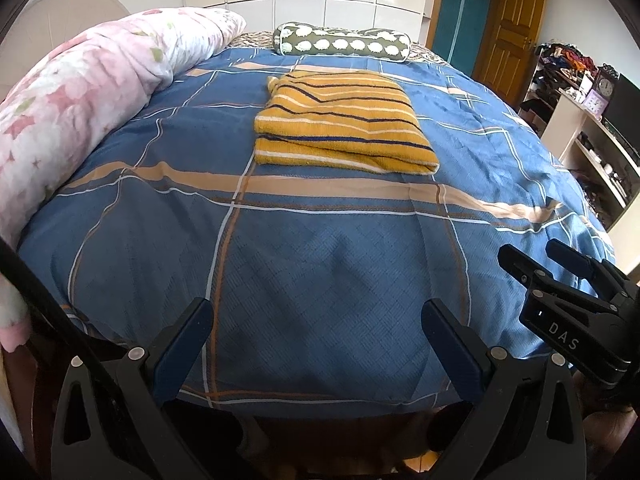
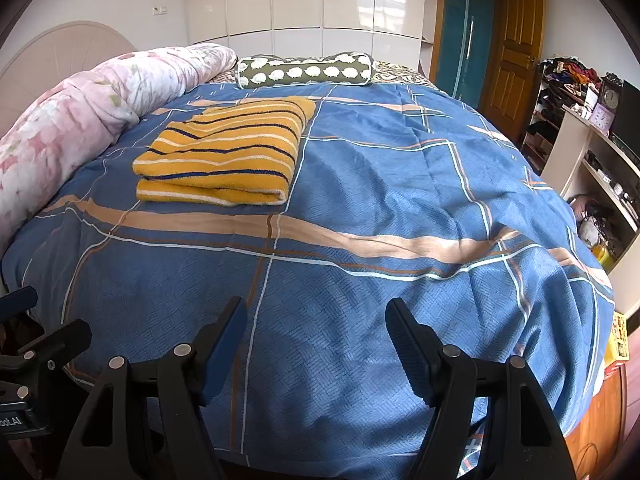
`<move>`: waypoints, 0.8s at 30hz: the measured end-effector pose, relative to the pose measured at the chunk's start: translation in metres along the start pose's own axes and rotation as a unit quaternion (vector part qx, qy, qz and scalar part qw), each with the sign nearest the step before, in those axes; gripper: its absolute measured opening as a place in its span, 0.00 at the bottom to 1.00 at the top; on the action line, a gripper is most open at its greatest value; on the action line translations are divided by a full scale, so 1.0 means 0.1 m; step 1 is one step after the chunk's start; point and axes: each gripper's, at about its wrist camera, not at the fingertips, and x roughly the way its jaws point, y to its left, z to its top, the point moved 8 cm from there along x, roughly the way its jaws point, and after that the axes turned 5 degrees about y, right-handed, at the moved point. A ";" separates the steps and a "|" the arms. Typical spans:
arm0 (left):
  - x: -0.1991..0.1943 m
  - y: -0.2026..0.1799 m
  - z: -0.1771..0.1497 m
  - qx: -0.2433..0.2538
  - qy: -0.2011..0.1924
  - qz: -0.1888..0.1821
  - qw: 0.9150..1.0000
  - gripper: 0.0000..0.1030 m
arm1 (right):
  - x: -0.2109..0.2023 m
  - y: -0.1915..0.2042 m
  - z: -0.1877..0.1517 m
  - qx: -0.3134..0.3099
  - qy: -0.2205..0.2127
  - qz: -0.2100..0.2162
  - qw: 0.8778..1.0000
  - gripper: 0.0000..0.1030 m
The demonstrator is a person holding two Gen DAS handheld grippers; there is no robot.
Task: Fold small clothes
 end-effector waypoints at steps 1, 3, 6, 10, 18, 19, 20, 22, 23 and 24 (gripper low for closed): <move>0.00 0.00 0.00 0.000 0.001 0.000 1.000 1.00 | 0.00 0.00 0.00 0.000 0.001 0.000 1.000 0.74; 0.01 0.01 0.00 0.000 0.002 0.000 1.000 1.00 | 0.01 0.00 0.00 0.001 0.002 0.001 1.000 0.74; 0.02 0.01 -0.01 -0.001 0.003 0.000 1.000 1.00 | 0.01 0.00 -0.01 0.000 0.002 0.001 1.000 0.74; 0.02 0.01 -0.01 -0.001 0.003 0.000 1.000 1.00 | 0.02 0.00 -0.01 -0.002 0.002 0.001 1.000 0.74; 0.06 0.01 -0.04 -0.003 0.010 0.000 1.000 1.00 | 0.04 -0.02 -0.02 0.000 0.003 0.003 1.000 0.75; 0.06 0.01 -0.04 -0.003 0.011 0.000 1.000 1.00 | 0.04 -0.02 -0.02 0.000 0.003 0.003 1.000 0.75; 0.06 0.01 -0.05 -0.002 0.011 0.000 1.000 1.00 | 0.04 -0.02 -0.02 0.000 0.003 0.003 1.000 0.75; 0.07 0.01 -0.05 -0.002 0.012 -0.001 1.000 1.00 | 0.04 -0.02 -0.03 0.000 0.003 0.003 1.000 0.75; 0.07 0.01 -0.05 -0.002 0.013 -0.001 1.000 1.00 | 0.04 -0.01 -0.03 0.000 0.003 0.003 1.000 0.75; 0.07 0.00 -0.05 -0.003 0.014 0.000 1.000 1.00 | 0.04 -0.01 -0.03 0.001 0.003 0.003 1.000 0.75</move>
